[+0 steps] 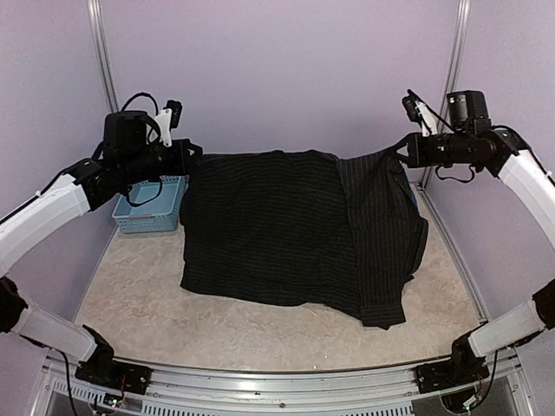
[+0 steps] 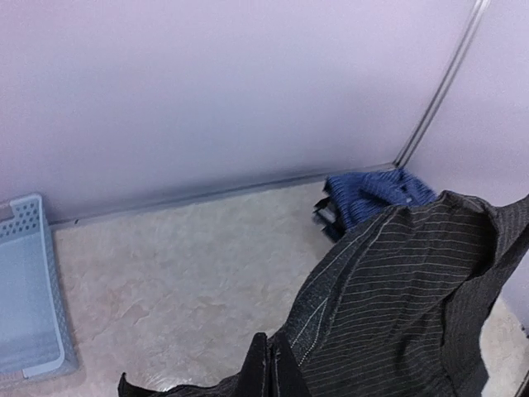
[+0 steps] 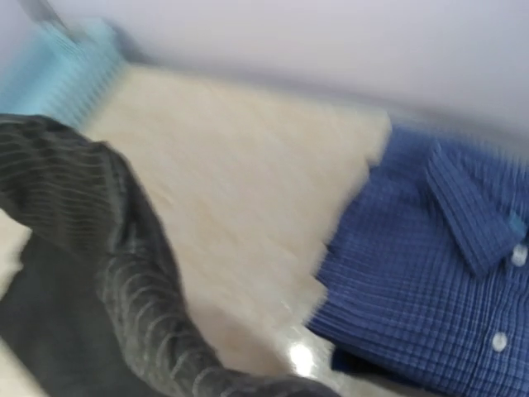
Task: Fold and stack the long sleeve shirts
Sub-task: Flatten out the crumpled shirt at the center of the board.
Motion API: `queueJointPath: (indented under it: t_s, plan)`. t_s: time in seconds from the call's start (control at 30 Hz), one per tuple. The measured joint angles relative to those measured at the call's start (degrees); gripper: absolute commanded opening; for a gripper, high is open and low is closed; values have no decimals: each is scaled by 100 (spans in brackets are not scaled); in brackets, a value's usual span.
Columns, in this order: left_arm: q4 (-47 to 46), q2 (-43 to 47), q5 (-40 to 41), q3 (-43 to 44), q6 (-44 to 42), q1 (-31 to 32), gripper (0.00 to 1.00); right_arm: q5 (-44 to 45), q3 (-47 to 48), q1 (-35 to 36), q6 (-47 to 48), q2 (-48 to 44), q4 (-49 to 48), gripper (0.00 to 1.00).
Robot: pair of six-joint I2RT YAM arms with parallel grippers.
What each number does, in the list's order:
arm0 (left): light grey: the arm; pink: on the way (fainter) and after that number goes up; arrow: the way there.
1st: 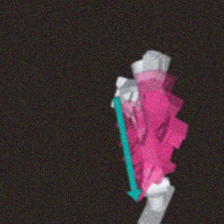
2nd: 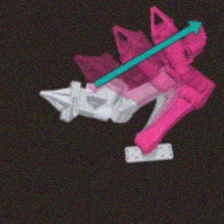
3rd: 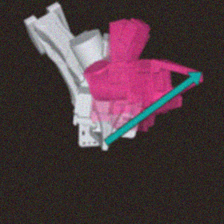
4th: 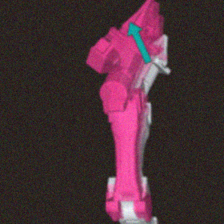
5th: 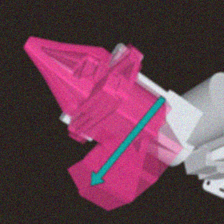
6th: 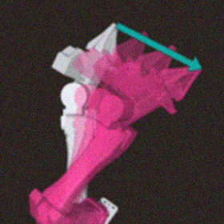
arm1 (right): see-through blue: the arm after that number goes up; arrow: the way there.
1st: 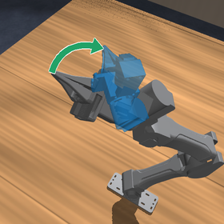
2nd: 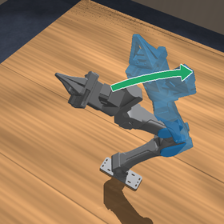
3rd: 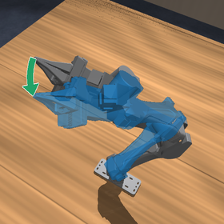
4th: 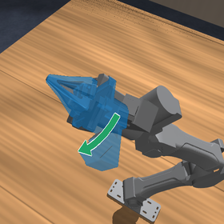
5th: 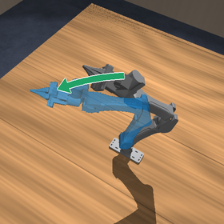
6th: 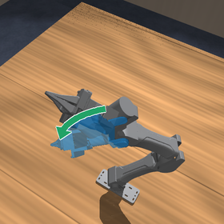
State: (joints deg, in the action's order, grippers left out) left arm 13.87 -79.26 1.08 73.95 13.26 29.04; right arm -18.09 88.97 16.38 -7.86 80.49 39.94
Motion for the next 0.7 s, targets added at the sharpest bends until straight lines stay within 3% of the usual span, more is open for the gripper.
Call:
queueJointPath:
  t_s: [0.1,0.27,0.47,0.7]
  plan:
    - [-48,844,-264,4,44,103,0,-240,208,-2,9,-804,291,0]
    - [11,1814,-529,361,90,83,0,-769,1445,-2,-81,-1408,782,0]
    - [42,2232,-977,922,76,85,0,-1606,2806,0,-387,-1639,1003,0]
    - [76,2380,-1241,1167,70,46,0,-2629,3880,-2,-994,-1298,933,0]
